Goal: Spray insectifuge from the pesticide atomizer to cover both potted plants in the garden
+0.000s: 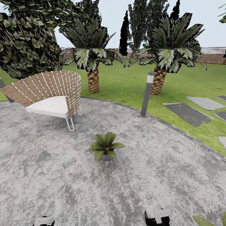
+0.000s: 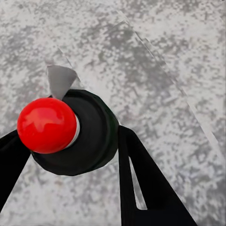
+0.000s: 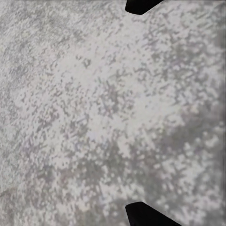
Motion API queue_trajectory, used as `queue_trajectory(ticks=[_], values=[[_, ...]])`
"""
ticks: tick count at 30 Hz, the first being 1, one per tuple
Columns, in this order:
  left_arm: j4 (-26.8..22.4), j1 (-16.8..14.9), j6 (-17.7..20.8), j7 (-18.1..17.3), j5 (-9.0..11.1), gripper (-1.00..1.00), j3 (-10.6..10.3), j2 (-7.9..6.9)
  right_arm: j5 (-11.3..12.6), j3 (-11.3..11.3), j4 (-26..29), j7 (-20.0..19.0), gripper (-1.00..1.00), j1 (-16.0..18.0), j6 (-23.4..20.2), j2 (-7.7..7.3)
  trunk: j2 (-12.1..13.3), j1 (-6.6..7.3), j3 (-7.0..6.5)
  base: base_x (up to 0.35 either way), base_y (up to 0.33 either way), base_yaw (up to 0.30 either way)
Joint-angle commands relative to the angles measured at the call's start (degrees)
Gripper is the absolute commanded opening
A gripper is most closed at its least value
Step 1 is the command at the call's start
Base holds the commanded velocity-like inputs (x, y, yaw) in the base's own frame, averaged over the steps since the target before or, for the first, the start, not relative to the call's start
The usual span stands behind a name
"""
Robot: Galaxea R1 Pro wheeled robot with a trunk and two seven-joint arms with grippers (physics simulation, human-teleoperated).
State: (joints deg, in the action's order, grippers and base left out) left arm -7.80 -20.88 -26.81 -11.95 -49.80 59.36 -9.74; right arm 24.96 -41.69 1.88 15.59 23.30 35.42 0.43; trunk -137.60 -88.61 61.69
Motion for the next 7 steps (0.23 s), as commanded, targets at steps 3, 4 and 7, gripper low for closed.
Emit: queue_trajectory(ticks=[3, 4, 7], values=[[0.0, 0.0, 0.0, -0.4, -0.1, -1.0, 0.5, 0.05, 0.3, -0.5, 0.0, 0.3, 1.0, 0.0, 0.1, 0.01, 0.0, 0.01, 0.05, 0.0, 0.0, 0.0], [0.1, 0.0, 0.0, -0.4, -0.1, -1.0, 0.5, 0.12, 0.3, -0.5, 0.0, 0.3, 1.0, 0.0, 0.1, 0.01, 0.0, 0.01, 0.05, 0.0, 0.0, 0.0], [1.0, 0.0, 0.0, -0.4, -0.1, -1.0, 0.5, 0.21, 0.3, -0.5, 0.0, 0.3, 1.0, 0.0, 0.1, 0.01, 0.0, 0.01, 0.05, 0.0, 0.0, 0.0]])
